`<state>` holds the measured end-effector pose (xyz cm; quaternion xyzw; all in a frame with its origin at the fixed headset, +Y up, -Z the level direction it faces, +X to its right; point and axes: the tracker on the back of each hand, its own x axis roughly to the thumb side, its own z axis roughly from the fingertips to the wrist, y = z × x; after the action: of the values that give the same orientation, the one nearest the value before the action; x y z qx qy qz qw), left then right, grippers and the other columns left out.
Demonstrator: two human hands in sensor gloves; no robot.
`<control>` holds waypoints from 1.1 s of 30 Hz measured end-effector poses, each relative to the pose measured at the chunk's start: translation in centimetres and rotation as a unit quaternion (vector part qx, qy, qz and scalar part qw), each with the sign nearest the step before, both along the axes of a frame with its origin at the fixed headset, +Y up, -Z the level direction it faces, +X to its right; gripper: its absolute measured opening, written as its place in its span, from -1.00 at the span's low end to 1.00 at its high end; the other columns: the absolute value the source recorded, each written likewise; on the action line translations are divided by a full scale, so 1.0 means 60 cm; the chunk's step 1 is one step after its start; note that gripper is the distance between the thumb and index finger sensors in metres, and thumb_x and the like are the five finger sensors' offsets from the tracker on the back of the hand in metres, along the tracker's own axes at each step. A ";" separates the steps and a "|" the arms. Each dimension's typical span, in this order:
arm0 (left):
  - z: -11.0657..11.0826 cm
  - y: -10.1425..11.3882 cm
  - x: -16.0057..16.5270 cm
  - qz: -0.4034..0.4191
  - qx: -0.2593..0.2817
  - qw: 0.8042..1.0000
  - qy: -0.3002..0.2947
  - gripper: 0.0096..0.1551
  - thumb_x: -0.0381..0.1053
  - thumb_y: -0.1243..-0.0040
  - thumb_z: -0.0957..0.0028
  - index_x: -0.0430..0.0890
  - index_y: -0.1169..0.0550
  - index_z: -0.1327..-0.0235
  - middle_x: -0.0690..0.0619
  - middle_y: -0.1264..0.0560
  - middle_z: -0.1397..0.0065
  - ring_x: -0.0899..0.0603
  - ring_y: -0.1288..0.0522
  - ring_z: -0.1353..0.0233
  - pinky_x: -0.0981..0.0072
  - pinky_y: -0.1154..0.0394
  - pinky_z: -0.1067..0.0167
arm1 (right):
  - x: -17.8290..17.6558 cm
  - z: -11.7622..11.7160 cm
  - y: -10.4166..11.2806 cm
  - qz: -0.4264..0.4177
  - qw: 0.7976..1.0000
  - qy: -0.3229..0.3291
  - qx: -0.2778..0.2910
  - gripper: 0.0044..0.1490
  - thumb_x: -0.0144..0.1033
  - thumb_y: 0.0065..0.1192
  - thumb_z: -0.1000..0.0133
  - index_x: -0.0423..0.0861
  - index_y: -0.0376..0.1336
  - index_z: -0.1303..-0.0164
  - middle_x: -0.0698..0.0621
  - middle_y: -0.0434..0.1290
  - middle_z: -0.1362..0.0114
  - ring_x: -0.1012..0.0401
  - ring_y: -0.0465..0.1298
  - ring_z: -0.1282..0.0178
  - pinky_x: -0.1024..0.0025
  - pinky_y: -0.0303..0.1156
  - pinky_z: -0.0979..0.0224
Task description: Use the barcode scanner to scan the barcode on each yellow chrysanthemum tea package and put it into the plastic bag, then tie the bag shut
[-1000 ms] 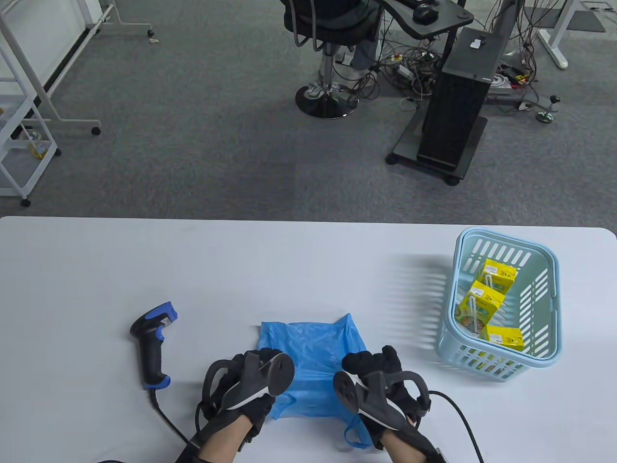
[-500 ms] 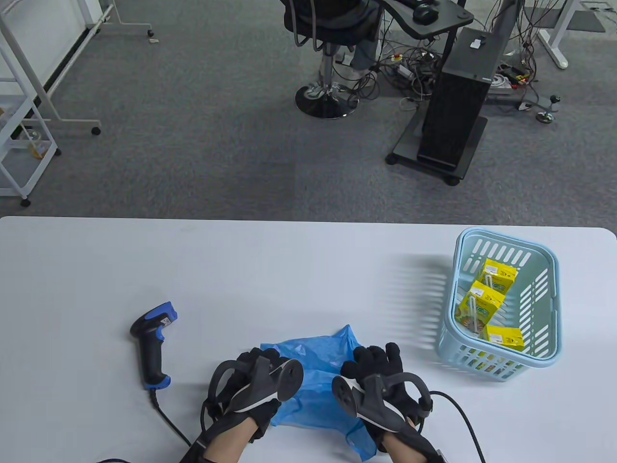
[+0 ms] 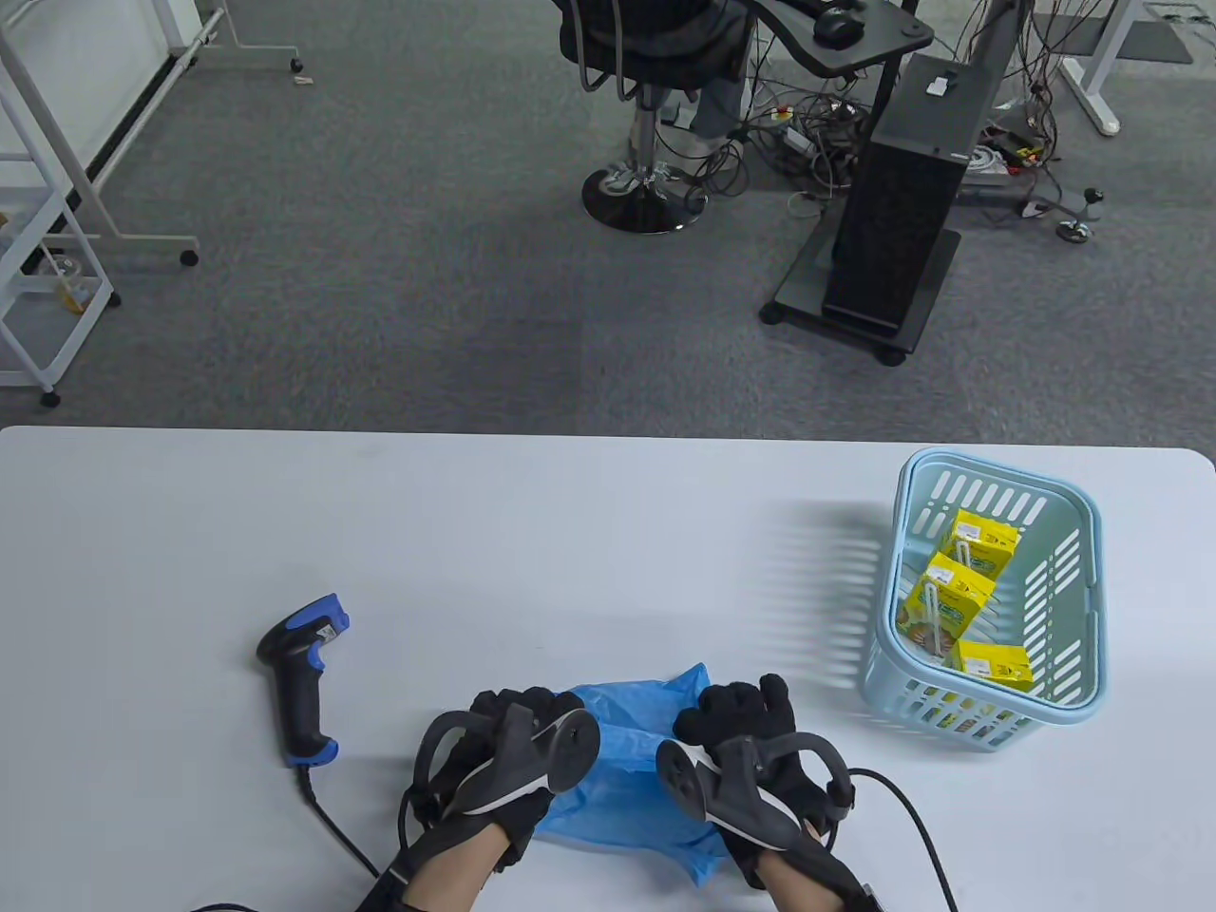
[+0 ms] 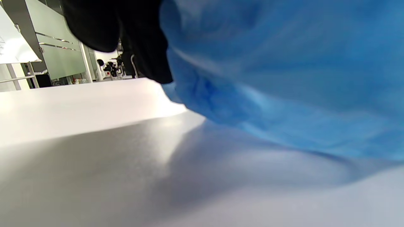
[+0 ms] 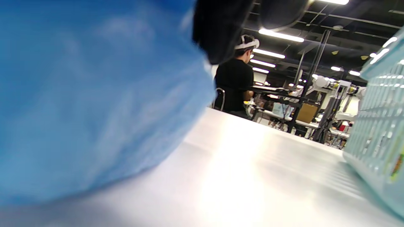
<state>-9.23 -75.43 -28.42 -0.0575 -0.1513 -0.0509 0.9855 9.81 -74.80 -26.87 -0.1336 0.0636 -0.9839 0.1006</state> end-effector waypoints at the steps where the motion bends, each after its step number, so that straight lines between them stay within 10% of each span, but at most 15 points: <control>1: 0.000 -0.003 0.002 -0.006 -0.009 1.000 -0.002 -0.34 -0.12 -0.39 0.03 0.24 -0.40 -0.34 0.08 -0.56 -0.21 -0.14 -0.61 -0.27 -0.27 -0.41 -0.30 | 0.000 0.000 0.000 -0.001 1.000 -0.001 0.001 -0.59 -0.25 0.34 0.18 0.20 0.33 0.12 -0.01 0.32 -0.48 0.00 0.36 -0.50 -0.27 0.09 -0.56; 7: 0.001 0.000 0.001 0.008 0.009 1.000 -0.005 -0.55 -0.05 -0.35 0.01 0.18 -0.60 -0.18 0.10 -0.55 -0.04 -0.07 -0.61 -0.12 -0.24 -0.43 -0.28 | 0.000 -0.002 0.000 -0.009 1.000 -0.004 -0.010 -0.14 -0.26 0.30 0.15 0.19 0.15 -0.44 0.08 0.48 -0.16 0.12 0.51 -0.10 -0.15 0.19 -0.53; 13: 0.005 0.001 -0.004 0.004 0.006 1.000 0.004 -0.58 -0.06 -0.27 -0.02 0.21 -0.52 -0.15 -0.10 -0.34 -0.58 -0.43 -0.29 -0.62 -0.46 -0.23 -0.37 | -0.001 -0.002 -0.001 -0.001 1.000 -0.002 -0.005 -0.47 -0.18 0.37 0.21 0.22 0.42 -0.01 0.10 0.41 -0.13 0.08 0.43 -0.20 -0.19 0.13 -0.55; 19: 0.001 -0.006 -0.007 0.021 -0.008 1.000 0.000 -0.59 -0.01 -0.36 0.01 0.19 -0.50 -0.09 0.02 -0.58 -0.38 -0.44 -0.37 -0.59 -0.40 -0.31 -0.35 | -0.002 -0.001 -0.002 -0.011 1.000 0.006 -0.006 -0.56 -0.29 0.37 0.20 0.20 0.34 0.12 -0.02 0.32 -0.50 0.00 0.40 -0.50 -0.18 0.19 -0.54; 24: -0.001 -0.005 -0.007 0.046 -0.020 0.999 -0.015 -0.43 -0.10 -0.34 0.00 0.23 -0.42 -0.27 0.05 -0.60 -0.24 -0.24 -0.61 -0.41 -0.26 -0.46 -0.28 | 0.007 -0.004 0.004 -0.043 0.999 0.006 -0.003 -0.43 -0.31 0.34 0.18 0.22 0.33 -0.07 0.10 0.54 -0.17 0.22 0.62 -0.06 -0.02 0.34 -0.47; 33: 0.001 -0.002 0.000 0.158 -0.090 0.978 -0.106 -0.09 -0.20 -0.32 -0.03 0.41 -0.14 -0.47 -0.06 -0.35 -0.57 -0.07 -0.75 -0.13 -0.08 -0.63 -0.10 | 0.055 -0.028 -0.009 -0.063 0.997 -0.037 -0.038 -0.27 -0.25 0.32 0.19 0.13 0.31 -0.28 0.08 0.51 -0.18 0.38 0.62 0.45 0.23 0.54 -0.26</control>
<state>-9.21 -75.54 -28.37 -0.1160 -0.2660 0.1136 0.9502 13.12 -75.34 -28.55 -0.0966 0.0303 -0.9942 0.0359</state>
